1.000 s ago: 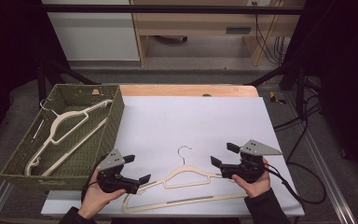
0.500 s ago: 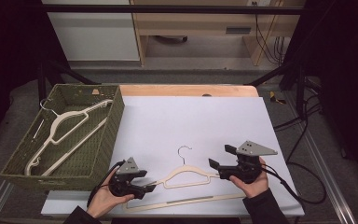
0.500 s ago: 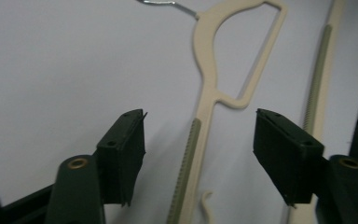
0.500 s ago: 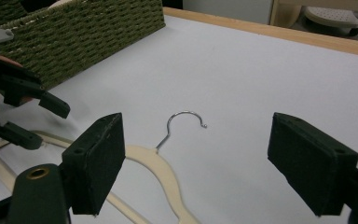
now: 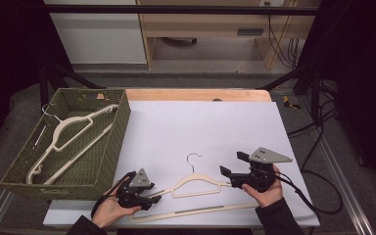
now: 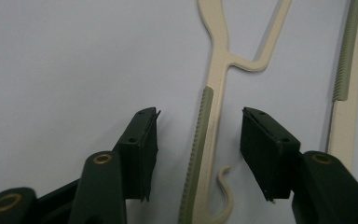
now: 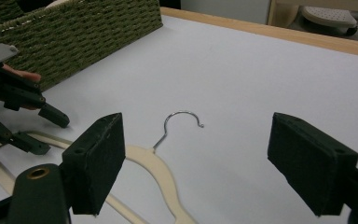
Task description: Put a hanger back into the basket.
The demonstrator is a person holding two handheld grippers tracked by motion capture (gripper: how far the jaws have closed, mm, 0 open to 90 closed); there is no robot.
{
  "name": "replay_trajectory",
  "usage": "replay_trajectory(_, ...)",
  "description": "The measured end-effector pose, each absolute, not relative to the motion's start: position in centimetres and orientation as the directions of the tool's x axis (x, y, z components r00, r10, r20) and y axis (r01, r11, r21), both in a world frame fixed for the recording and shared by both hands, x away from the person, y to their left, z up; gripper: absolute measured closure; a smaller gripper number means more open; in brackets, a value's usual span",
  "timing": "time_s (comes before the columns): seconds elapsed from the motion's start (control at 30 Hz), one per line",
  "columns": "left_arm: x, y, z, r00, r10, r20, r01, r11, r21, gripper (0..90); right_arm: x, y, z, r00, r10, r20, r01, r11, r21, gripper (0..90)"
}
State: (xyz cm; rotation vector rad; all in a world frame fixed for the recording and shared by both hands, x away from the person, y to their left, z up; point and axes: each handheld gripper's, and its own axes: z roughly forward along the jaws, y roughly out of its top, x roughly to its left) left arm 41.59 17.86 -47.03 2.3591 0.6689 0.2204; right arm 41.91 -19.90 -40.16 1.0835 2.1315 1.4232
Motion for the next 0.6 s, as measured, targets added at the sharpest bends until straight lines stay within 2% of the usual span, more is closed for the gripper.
replay_trajectory(0.03,41.62,17.88,-46.97,0.860,0.511,0.006,0.391,-0.665,0.636,51.4,41.93,-19.88,-40.18,-0.643,0.757,0.116,0.397,0.201,0.895,19.5)
replay_trajectory(0.2,41.53,17.54,-46.80,0.869,0.495,0.008,0.384,-0.684,0.620,61.5,42.04,-19.78,-40.33,-0.644,0.757,0.112,0.401,0.209,0.892,19.5)
replay_trajectory(0.37,41.81,17.30,-46.55,0.857,0.515,-0.008,0.419,-0.687,0.594,70.3,42.06,-19.72,-40.38,-0.648,0.753,0.118,0.406,0.210,0.889,19.5)
replay_trajectory(0.6,41.97,16.96,-46.38,0.865,0.502,-0.002,0.412,-0.708,0.574,76.6,42.16,-19.54,-40.55,-0.647,0.753,0.120,0.413,0.213,0.886,19.6)
